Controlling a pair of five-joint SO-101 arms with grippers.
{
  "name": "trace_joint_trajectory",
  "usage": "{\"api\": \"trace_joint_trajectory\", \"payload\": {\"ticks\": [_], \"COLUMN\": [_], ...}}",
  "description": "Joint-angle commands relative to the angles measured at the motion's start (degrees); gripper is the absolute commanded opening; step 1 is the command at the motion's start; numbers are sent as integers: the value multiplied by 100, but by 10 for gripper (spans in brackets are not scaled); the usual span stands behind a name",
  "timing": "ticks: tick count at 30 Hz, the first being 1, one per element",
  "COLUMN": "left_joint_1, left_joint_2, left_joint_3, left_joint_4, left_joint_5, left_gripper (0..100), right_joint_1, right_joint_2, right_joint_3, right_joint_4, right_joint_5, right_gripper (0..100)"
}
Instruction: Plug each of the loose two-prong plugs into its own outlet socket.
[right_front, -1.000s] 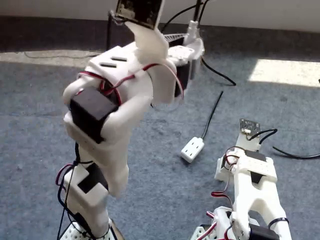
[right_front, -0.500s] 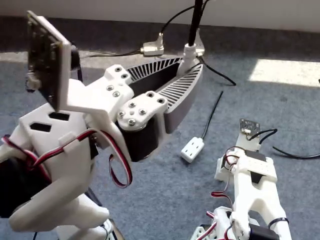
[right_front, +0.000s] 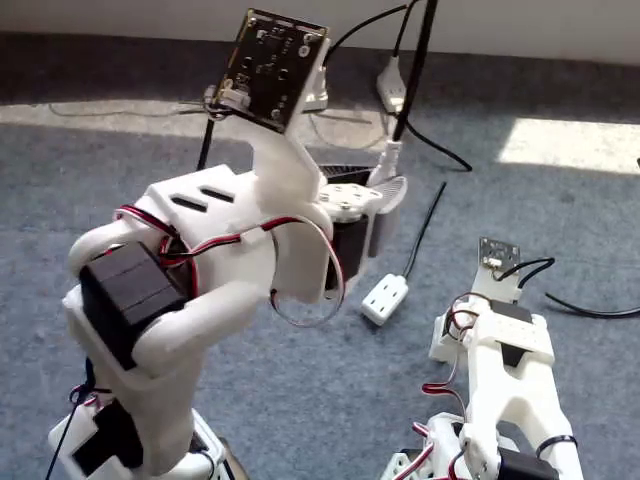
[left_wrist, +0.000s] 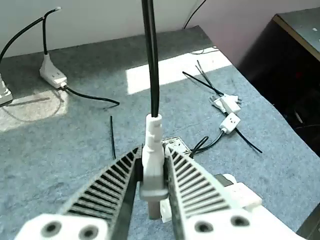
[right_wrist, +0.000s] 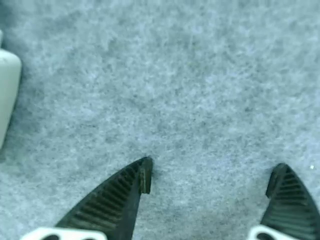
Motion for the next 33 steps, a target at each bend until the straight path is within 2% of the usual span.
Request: {"api": "trace_joint_trajectory", "payload": {"ticks": [1, 5, 8, 13, 17, 19, 22, 27, 33], "left_joint_1": [-189, -198, -198, -303, -602, -699, -804, -796, -743], "left_joint_2": [-998, -1895, -2782, -4593, -5675, -6070, -6466, -6642, -6633], "left_joint_3": [945, 2536, 4453, 8066, 9991, 10510, 10985, 11582, 12180], "left_joint_4": [-123, -1169, -2435, -5714, -7903, -8290, -8448, -9029, -10382], "left_joint_5": [88, 79, 79, 79, 97, 97, 97, 97, 132], "left_gripper": [6, 6, 6, 5, 5, 5, 5, 5, 6], "right_joint_1": [-84, -84, -84, -84, -84, -84, -75, -84, -92], "right_joint_2": [-31, -40, -40, -40, -40, -40, -66, -75, -75], "right_joint_3": [-13, -4, 4, 4, 4, 4, 4, -101, -1596], "right_joint_4": [-145, -145, -145, -145, -145, -145, -145, 57, 1631], "right_joint_5": [-18, -18, -18, -26, -35, -44, -53, -18, -18], "right_gripper": [360, 360, 360, 360, 360, 360, 360, 360, 346]}}
